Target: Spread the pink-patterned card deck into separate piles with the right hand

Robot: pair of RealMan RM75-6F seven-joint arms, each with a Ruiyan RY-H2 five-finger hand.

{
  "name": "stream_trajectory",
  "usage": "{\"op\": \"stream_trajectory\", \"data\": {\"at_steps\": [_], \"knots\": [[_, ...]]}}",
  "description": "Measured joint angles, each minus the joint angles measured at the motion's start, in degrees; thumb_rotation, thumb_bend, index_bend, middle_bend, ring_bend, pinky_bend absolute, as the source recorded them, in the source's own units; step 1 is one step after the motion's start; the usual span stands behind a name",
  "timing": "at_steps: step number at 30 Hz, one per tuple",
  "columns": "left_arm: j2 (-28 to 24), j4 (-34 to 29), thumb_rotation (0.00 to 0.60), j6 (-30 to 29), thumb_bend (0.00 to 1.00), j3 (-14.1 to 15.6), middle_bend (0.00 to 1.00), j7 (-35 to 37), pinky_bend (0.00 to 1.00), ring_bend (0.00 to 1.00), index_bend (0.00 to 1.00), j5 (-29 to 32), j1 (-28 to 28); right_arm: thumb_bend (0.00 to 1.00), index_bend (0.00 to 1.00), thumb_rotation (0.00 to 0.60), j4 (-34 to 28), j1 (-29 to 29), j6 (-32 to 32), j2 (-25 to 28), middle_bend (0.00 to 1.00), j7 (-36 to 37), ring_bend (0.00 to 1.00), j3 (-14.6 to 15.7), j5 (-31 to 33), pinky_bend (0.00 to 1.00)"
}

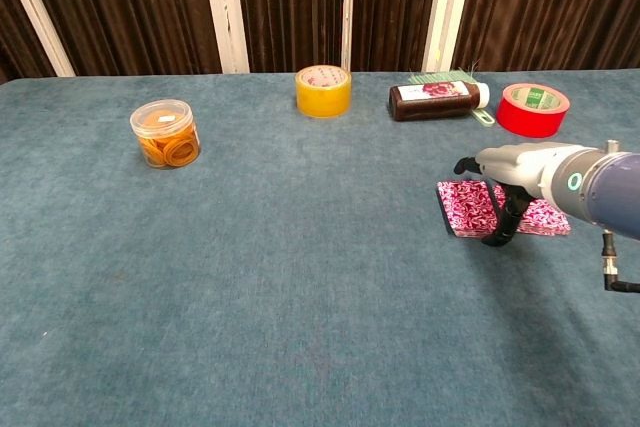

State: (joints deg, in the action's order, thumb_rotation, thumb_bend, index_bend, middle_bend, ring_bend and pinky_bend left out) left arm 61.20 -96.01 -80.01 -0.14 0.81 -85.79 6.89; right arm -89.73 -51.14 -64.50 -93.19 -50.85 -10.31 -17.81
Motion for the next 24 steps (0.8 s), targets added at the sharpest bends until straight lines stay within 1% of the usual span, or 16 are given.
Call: {"op": "stream_trajectory", "data": {"at_steps": [10, 17, 24], "knots": [[0.1, 0.0, 0.600, -0.1, 0.06, 0.1, 0.00, -0.2, 0.04, 0.00, 0.00, 0.0, 0.0, 0.32, 0.14, 0.600, 1.5, 0.0, 0.8, -0.3, 0.00, 0.8, 0.00, -0.3, 0.0, 0.00], [0.1, 0.0, 0.600, 0.1, 0.06, 0.1, 0.00, -0.2, 0.04, 0.00, 0.00, 0.0, 0.0, 0.32, 0.23, 0.600, 2.3, 0.1, 1.4, -0.7, 0.00, 1.4, 0.00, -0.4, -0.3, 0.00], [0.1, 0.0, 0.600, 0.2, 0.06, 0.0, 0.00, -0.1, 0.04, 0.00, 0.00, 0.1, 0.1, 0.32, 0.35, 0.600, 2.6, 0.0, 1.5, -0.9, 0.00, 1.7, 0.00, -0.5, -0.7, 0.00]]}}
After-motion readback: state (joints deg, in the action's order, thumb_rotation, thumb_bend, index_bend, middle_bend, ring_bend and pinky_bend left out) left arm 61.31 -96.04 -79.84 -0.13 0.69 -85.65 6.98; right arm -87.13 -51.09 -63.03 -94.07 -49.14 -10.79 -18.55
